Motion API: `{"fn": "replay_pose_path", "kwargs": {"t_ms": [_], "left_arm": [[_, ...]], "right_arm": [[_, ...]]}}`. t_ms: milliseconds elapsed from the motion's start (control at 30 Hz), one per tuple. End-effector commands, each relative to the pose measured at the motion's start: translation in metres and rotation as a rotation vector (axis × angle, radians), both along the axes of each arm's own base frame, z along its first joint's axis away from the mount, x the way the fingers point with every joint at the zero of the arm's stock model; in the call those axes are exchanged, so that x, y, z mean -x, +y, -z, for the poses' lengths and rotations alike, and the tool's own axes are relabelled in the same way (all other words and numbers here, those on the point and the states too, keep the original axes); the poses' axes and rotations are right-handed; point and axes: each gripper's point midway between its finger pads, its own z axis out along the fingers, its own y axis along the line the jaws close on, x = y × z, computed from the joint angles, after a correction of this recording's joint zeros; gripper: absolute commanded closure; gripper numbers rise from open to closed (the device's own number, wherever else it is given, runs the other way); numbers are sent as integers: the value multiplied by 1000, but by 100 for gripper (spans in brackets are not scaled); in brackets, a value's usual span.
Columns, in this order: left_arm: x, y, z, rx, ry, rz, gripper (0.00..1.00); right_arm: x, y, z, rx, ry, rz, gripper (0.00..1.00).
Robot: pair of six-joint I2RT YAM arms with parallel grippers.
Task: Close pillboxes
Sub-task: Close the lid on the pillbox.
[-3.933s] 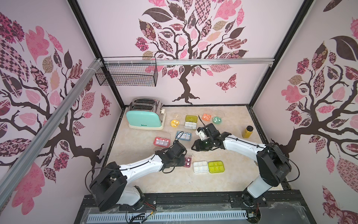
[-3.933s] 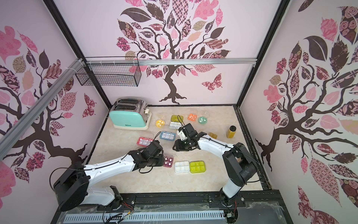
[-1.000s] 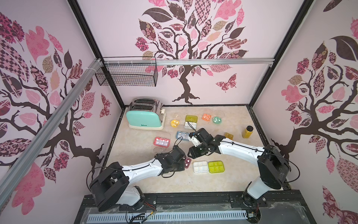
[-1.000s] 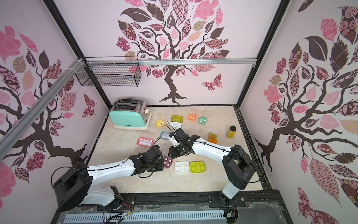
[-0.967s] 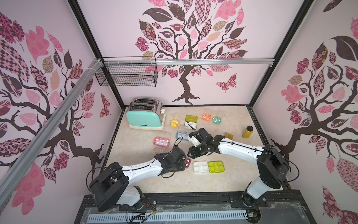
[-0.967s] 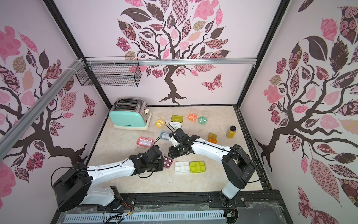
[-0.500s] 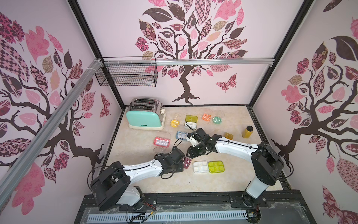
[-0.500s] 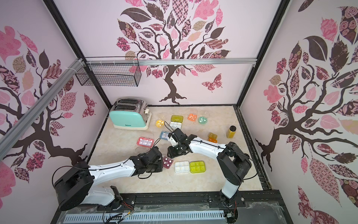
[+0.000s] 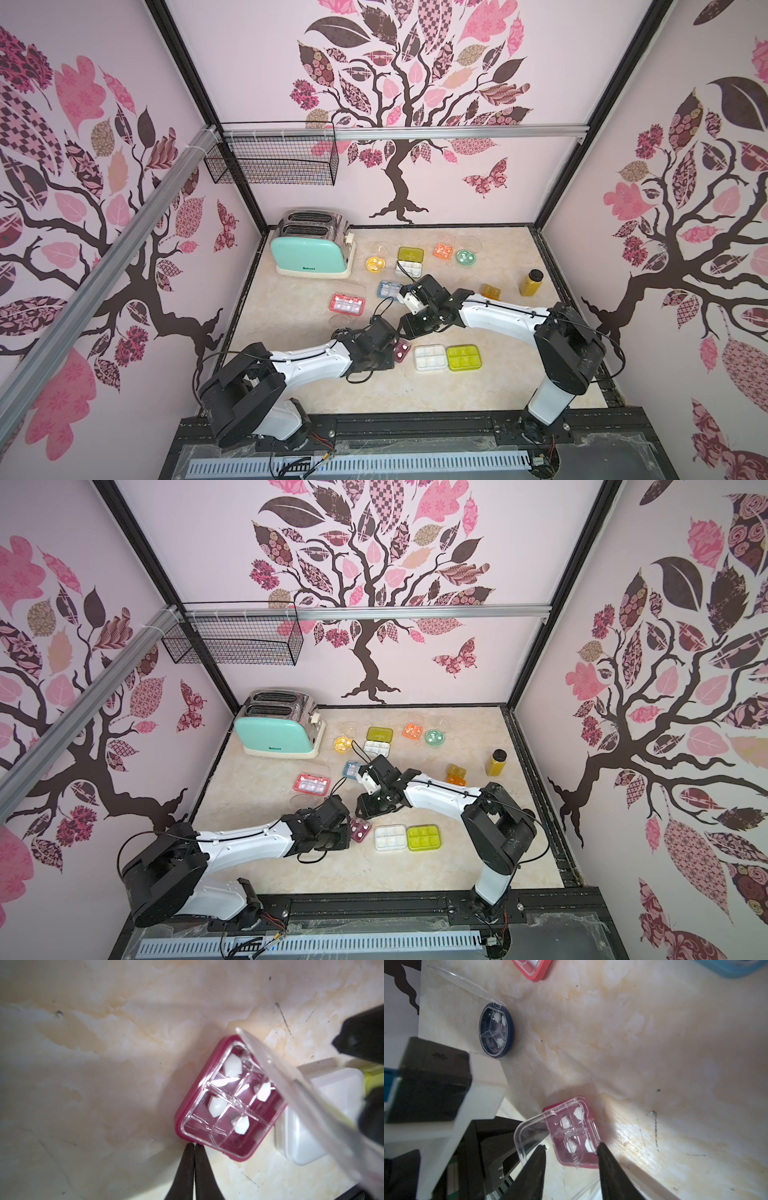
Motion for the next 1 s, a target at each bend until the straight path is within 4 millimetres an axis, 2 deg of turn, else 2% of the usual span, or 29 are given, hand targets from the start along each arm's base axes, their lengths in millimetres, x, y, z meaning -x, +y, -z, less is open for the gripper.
{"fn": "replay_pose_path", "kwargs": {"t_ms": [0, 633, 967], "left_arm": [[-8, -10, -8, 25, -27, 7, 93], [-12, -14, -25, 52, -54, 3, 93], [-9, -9, -29, 44, -54, 2, 93]], "right_arm": [[8, 3, 6, -2, 31, -14, 56], [16, 1, 30, 21, 73, -13, 54], [17, 0, 43, 35, 92, -14, 54]]}}
